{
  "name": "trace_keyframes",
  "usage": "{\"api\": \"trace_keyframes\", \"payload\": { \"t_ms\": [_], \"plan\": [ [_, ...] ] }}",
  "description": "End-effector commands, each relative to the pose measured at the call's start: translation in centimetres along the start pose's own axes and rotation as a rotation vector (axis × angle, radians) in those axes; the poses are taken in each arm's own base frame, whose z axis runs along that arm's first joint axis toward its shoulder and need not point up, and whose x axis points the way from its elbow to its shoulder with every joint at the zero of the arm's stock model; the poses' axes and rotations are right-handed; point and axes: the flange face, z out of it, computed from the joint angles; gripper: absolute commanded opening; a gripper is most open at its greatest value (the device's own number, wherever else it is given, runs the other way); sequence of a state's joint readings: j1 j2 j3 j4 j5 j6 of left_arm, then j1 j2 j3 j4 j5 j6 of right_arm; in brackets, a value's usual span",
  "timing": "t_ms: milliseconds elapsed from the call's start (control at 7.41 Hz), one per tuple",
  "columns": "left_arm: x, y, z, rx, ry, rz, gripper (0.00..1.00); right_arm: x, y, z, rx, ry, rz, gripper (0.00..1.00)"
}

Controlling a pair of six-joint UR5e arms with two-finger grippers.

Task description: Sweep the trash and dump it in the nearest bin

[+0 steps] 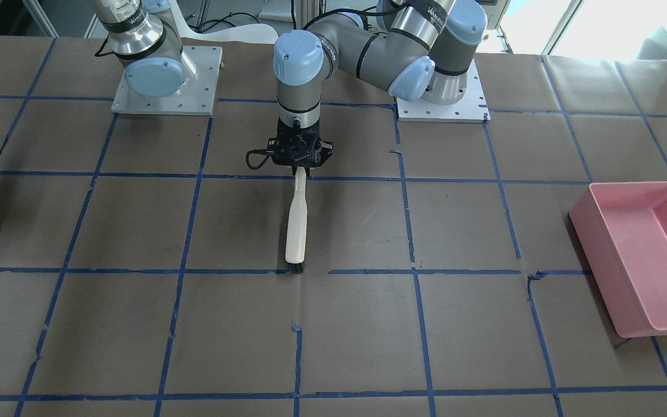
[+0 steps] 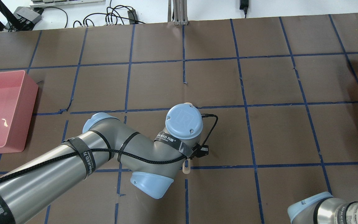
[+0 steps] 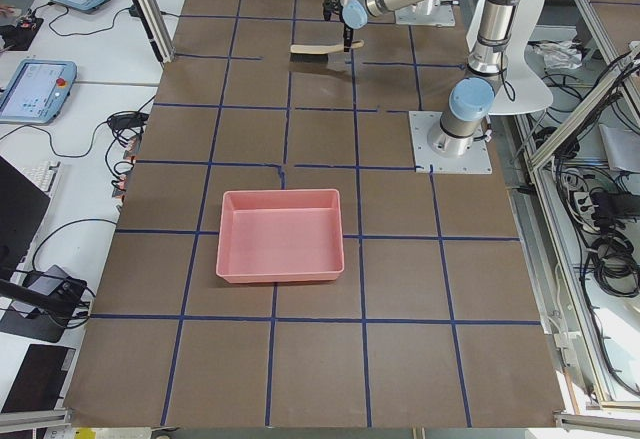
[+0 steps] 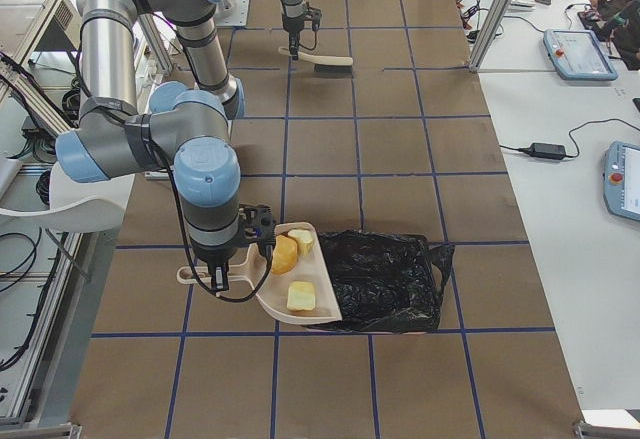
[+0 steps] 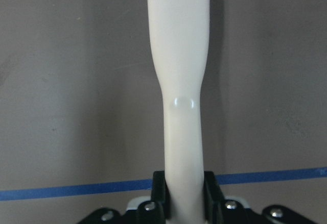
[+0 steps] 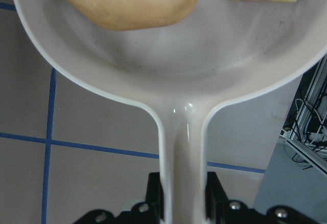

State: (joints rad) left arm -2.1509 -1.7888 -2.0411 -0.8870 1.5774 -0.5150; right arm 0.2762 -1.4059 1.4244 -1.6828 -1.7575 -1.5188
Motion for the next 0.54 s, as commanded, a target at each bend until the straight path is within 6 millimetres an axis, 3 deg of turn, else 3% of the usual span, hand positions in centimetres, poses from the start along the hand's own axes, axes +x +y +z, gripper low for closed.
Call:
{"api": "trace_keyframes", "payload": {
  "t_ms": [0,135,405],
  "plan": [
    [-0.04,0.21,0.20,-0.004,-0.002,0.002,0.37,0.20,0.36,-0.55,-0.035,0.014,0.001,0.11],
    [-0.01,0.16,0.13,-0.003,-0.001,0.007,0.49,0.36,0.43,-0.51,-0.052,0.014,-0.003,0.10],
    [-0.02,0.06,0.15,-0.004,0.000,0.007,0.49,0.91,-0.47,-0.22,-0.077,0.015,-0.022,0.10]
  ]
}}
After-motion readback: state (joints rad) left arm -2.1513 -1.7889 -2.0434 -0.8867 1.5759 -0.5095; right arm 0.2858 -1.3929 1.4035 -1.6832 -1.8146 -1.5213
